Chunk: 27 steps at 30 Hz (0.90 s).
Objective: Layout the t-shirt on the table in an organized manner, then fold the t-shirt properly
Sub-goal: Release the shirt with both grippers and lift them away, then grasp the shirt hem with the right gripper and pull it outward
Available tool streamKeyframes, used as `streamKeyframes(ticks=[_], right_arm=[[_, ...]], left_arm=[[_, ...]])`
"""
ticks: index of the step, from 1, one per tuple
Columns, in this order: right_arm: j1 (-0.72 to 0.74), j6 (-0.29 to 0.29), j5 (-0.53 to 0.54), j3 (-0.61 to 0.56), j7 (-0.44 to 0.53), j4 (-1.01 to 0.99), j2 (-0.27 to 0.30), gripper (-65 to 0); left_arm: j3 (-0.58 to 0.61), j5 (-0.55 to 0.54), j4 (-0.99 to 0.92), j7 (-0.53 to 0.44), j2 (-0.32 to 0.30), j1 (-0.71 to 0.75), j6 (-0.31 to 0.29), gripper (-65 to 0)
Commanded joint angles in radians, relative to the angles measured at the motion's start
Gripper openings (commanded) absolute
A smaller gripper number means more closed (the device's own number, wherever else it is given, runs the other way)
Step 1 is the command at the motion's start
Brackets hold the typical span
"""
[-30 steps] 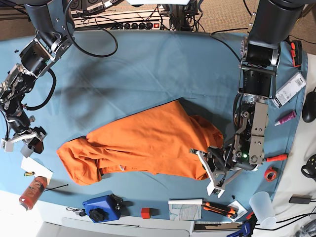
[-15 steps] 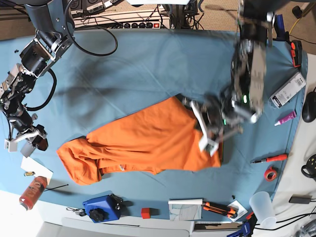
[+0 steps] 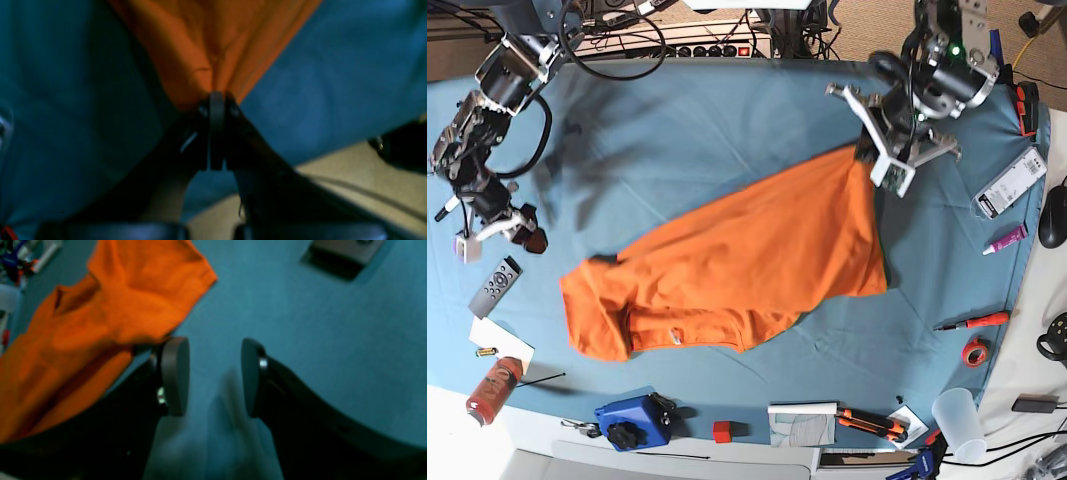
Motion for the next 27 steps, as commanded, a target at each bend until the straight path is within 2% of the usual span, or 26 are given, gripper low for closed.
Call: streamKeyframes(ticks=[1, 4, 9, 13, 15, 19, 21, 25, 27], right_arm=[[0.014, 0.007, 0.039, 0.002, 0.024, 0.018, 0.022, -39.2], [0.008, 0.007, 0.079, 0.002, 0.024, 0.018, 0.022, -39.2], [0.021, 0.007, 0.12, -0.01, 0.023, 0.018, 0.02, -39.2], [0.025, 0.007, 0.115, -0.109, 0.061, 0.018, 0.019, -39.2], [0.026, 0.007, 0.051, -0.183, 0.144, 0.018, 0.019, -39.2], [0.045, 0.007, -0.172, -0.299, 0.303, 0.018, 0.016, -39.2], [0.061, -0.014, -0.235, -0.336, 0.335, 0.018, 0.014, -39.2], [0.097, -0.019, -0.253, -0.399, 0.333, 0.017, 0.014, -39.3], [0.104, -0.064, -0.289, -0.433, 0.333, 0.016, 0.013, -39.3]], left_arm=[[-0.002, -0.006, 0.018, -0.014, -0.016, 0.018, -0.001, -65.0], [-0.003, -0.001, 0.018, 0.021, -0.042, 0.063, 0.0, -65.0], [-0.003, 0.021, 0.018, 0.033, -0.045, 0.149, 0.0, -65.0], [-0.003, 0.051, 0.018, 0.026, -0.045, 0.169, 0.0, -65.0], [-0.003, 0.061, 0.018, 0.026, -0.045, 0.169, 0.0, -65.0], [-0.003, 0.065, 0.018, 0.027, -0.045, 0.169, 0.0, -65.0], [-0.003, 0.066, 0.018, 0.026, -0.045, 0.169, 0.0, -65.0], [-0.003, 0.065, 0.018, 0.013, -0.045, 0.169, 0.0, -65.0], [-0.003, 0.065, 0.018, 0.008, -0.045, 0.169, 0.0, -65.0]])
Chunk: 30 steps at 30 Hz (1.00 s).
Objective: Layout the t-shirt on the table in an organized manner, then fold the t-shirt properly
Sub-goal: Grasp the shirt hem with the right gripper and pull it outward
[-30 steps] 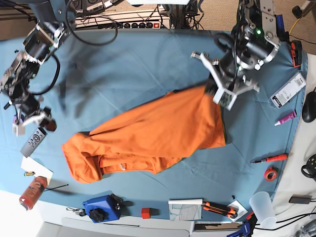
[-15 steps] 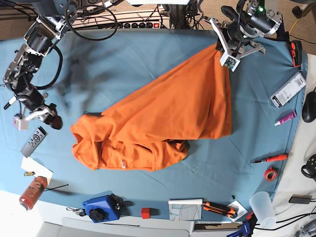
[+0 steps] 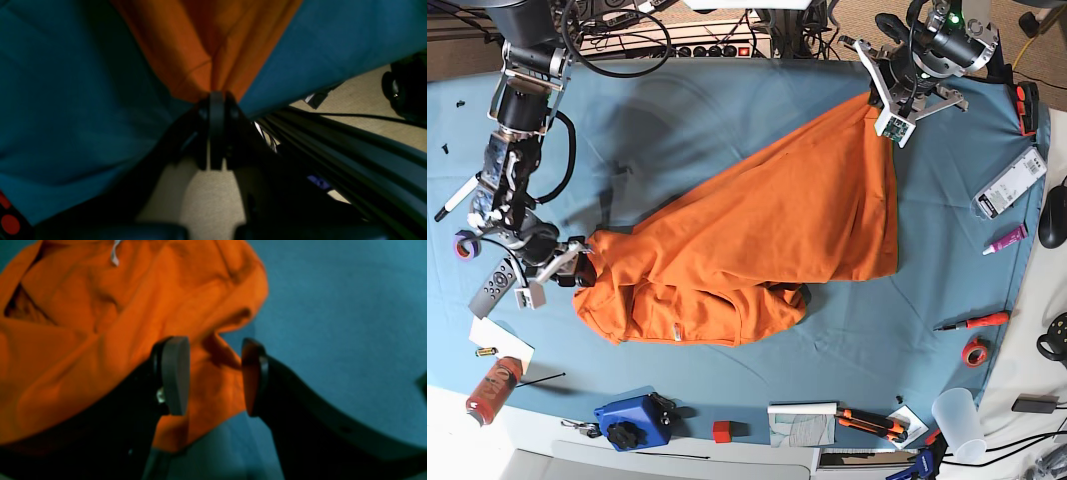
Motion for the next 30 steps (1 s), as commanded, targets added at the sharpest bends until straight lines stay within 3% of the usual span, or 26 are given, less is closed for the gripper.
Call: streamKeyframes(ticks=[1, 4, 12, 16, 20, 30], right_arm=[[0.021, -0.018, -0.013, -0.011, 0.023, 0.016, 0.017, -39.3], [0.016, -0.035, -0.059, -0.042, 0.023, 0.016, 0.017, -39.3], [0.013, -0.06, -0.06, -0.044, -0.002, 0.015, 0.014, -40.4], [0.01, -0.06, -0.061, -0.044, -0.036, 0.015, -0.009, -49.6], [0.005, -0.066, -0.105, -0.044, -0.066, 0.015, -0.048, -64.9], [0.002, -0.084, -0.101, -0.041, -0.176, 0.069, -0.062, -65.0]], left_arm=[[-0.003, 0.005, 0.018, -0.014, -0.005, 0.003, 0.0, -65.0], [-0.003, 0.005, 0.018, -0.013, -0.005, 0.003, 0.0, -65.0], [-0.003, 0.005, 0.018, -0.015, -0.005, 0.001, 0.0, -65.0], [-0.003, 0.005, 0.018, -0.022, -0.005, -0.002, 0.0, -65.0], [-0.003, 0.005, 0.018, -0.021, -0.005, -0.002, 0.0, -65.0], [-0.003, 0.005, 0.018, -0.028, -0.005, -0.002, 0.0, -65.0]])
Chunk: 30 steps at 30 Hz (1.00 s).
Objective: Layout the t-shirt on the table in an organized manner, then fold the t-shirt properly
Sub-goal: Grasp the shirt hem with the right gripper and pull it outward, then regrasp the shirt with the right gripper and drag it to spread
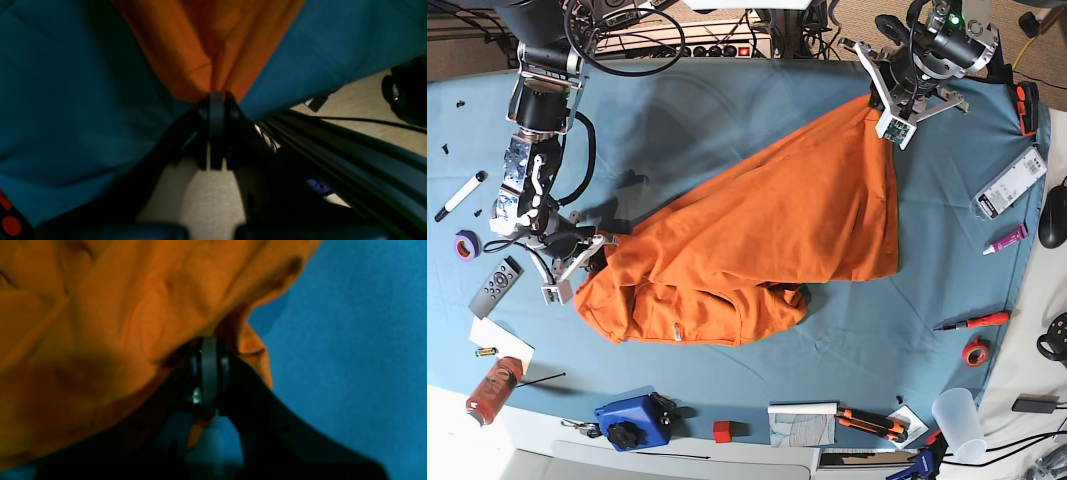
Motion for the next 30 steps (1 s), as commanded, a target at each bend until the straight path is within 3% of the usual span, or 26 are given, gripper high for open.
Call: streamKeyframes(ticks=[1, 8, 12, 17, 21, 26, 30], right_arm=[[0.014, -0.006, 0.0, 0.002, -0.024, 0.037, 0.009, -65.0], [-0.057, -0.01, 0.122, 0.006, -0.08, 0.398, 0.043, -65.0], [-0.118, -0.01, 0.158, 0.08, -0.109, 0.628, 0.064, -65.0], [-0.197, -0.004, 0.276, 0.31, -0.106, 0.813, 0.064, -65.0], [-0.247, 0.06, 0.417, 0.52, -0.121, 0.887, 0.063, -65.0], [-0.296, 0.11, 0.555, 0.735, -0.154, 0.938, 0.055, -65.0], [-0.325, 0.161, 0.669, 0.866, -0.185, 0.939, 0.056, -65.0]], left_arm=[[-0.003, 0.004, 0.018, -0.024, -0.005, 0.003, 0.0, -65.0], [-0.003, 0.005, 0.018, -0.036, -0.005, 0.003, 0.0, -65.0], [-0.003, 0.025, 0.018, -0.029, -0.005, 0.003, 0.021, -65.0], [-0.003, 0.169, 0.018, -0.03, -0.005, 0.003, 0.115, -65.0], [-0.003, 0.256, 0.018, -0.049, -0.005, 0.003, 0.164, -65.0], [-0.003, 0.438, 0.018, -0.055, -0.005, 0.003, 0.309, -65.0], [-0.003, 0.543, 0.018, -0.052, -0.005, 0.003, 0.322, -65.0]])
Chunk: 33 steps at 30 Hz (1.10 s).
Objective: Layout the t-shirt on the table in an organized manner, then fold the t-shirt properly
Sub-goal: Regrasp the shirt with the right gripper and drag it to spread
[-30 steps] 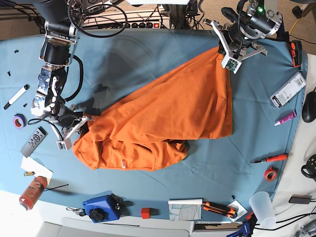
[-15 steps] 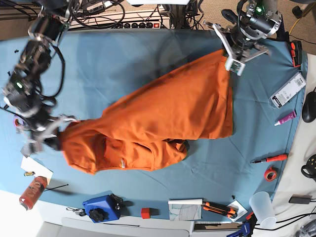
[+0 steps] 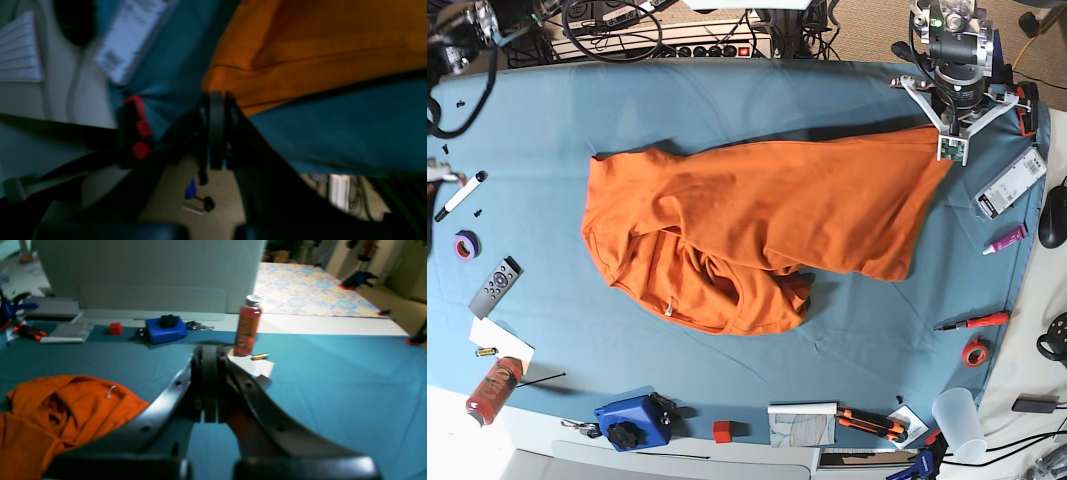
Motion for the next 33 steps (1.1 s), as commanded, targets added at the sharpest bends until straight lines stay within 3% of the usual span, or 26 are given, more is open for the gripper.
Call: streamKeyframes(ticks=[1, 6, 11, 18, 21, 23, 25, 29, 33], right_arm=[[-0.002, 0.005, 0.037, 0.018, 0.005, 0.014, 0.018, -65.0], [-0.044, 0.005, 0.041, 0.009, -0.029, 0.013, 0.018, -65.0], [-0.061, 0.005, -0.066, -0.094, -0.027, 0.011, 0.018, -65.0], [-0.061, 0.005, -0.185, -0.295, -0.008, 0.011, 0.017, -65.0], [-0.072, 0.005, -0.204, -0.337, -0.042, 0.011, 0.017, -64.4], [-0.103, 0.005, -0.208, -0.351, -0.041, 0.011, 0.017, -49.5], [-0.144, 0.005, -0.208, -0.356, -0.042, 0.011, 0.018, -39.4], [-0.215, -0.024, -0.206, -0.358, -0.024, -0.006, 0.016, -37.4], [-0.19, -0.032, -0.193, -0.385, 0.038, -0.185, 0.001, -37.5]], left_arm=[[-0.003, 0.016, 0.018, -0.011, -0.005, 0.003, -0.003, -65.0], [-0.003, 0.087, 0.018, -0.012, -0.005, 0.003, -0.003, -65.0], [-0.003, 0.166, 0.018, -0.011, -0.006, 0.003, 0.001, -65.0], [-0.003, -0.005, 0.018, -0.033, -0.005, 0.003, 0.0, -65.0], [-0.003, -0.027, 0.018, -0.042, -0.005, 0.003, 0.0, -65.0], [-0.003, -0.026, 0.018, -0.042, -0.005, 0.003, 0.0, -65.0], [-0.003, -0.026, 0.018, -0.042, -0.005, 0.003, 0.0, -65.0], [-0.003, -0.027, 0.018, -0.05, -0.005, 0.003, 0.0, -65.0], [-0.003, -0.027, 0.018, -0.057, -0.005, 0.0, 0.0, -65.0]])
